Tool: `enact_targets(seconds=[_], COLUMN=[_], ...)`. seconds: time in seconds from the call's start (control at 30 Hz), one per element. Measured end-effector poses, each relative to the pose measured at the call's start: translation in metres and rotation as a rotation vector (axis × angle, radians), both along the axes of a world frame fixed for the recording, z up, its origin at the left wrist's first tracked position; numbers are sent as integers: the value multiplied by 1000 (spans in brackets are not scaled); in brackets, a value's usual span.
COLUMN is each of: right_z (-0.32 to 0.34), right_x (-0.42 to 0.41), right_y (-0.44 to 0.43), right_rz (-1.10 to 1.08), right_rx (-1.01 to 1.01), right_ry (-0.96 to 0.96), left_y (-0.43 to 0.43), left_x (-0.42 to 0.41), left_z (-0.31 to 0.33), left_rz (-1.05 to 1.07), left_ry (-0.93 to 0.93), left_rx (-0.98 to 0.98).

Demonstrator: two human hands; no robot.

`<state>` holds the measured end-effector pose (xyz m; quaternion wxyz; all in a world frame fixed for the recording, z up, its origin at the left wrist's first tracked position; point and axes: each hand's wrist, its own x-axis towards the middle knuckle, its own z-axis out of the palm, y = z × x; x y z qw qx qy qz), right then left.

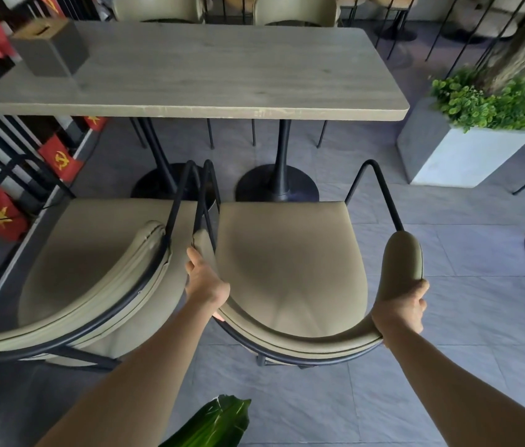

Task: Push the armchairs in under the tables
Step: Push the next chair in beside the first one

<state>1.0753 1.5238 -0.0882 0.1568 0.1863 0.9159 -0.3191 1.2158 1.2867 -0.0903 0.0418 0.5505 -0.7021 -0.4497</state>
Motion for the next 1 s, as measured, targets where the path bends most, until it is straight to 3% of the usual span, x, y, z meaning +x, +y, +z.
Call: enact_targets(seconds=[1.0], right_z=[3], right_x=[-7], right_y=[7], right_rz=[41], right_rx=[-25], right_ry=[2], left_y=[11], left_x=[-1], left_z=[10], left_rz=[21], left_ry=[-2], left_rx=[34])
